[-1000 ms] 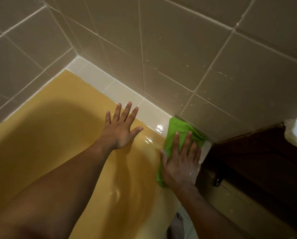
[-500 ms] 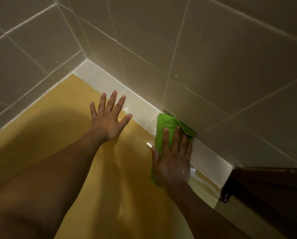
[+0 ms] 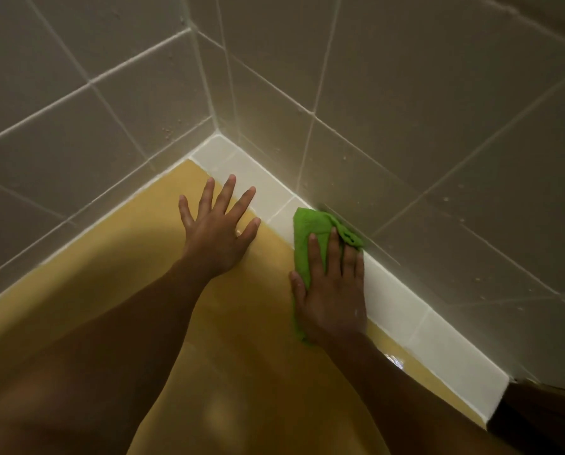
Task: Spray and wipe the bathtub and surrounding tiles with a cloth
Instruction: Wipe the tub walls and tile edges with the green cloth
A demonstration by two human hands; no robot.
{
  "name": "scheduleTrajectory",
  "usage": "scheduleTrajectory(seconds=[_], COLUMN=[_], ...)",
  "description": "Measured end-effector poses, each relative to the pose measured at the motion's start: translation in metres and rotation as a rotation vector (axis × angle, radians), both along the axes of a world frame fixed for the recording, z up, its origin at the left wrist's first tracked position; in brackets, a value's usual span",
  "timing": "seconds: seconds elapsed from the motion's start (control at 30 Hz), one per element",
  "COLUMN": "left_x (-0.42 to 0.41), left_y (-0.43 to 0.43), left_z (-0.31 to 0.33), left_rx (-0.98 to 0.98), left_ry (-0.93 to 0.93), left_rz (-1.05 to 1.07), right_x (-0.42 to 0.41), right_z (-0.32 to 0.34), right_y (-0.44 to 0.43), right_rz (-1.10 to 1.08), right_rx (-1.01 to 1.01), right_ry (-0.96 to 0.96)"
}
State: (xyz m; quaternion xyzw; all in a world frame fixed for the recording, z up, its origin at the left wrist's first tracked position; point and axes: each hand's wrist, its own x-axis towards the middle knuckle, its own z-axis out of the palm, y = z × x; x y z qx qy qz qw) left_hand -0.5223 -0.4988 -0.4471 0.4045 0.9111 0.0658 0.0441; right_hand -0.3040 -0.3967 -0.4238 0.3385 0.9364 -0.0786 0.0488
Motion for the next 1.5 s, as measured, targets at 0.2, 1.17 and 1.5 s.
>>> scheduleTrajectory(seconds=[0.2, 1.17, 1.5], left_x=[-0.020, -0.063, -0.084], left_y=[-0.011, -0.124, -0.170], left_z=[-0.003, 0.019, 0.017], left_rx=[0.026, -0.194, -0.162], left_ry=[0.033, -0.081, 0.059], left_rz=[0.054, 0.049, -0.191], right_x=[-0.047, -0.005, -0.056], right_z=[-0.002, -0.004, -0.005], right_y=[0.002, 0.011, 0.008], right_rz=[0.100, 0.095, 0.163], right_rx=[-0.001, -0.014, 0.007], right_ry=[0.053, 0.136, 0.103])
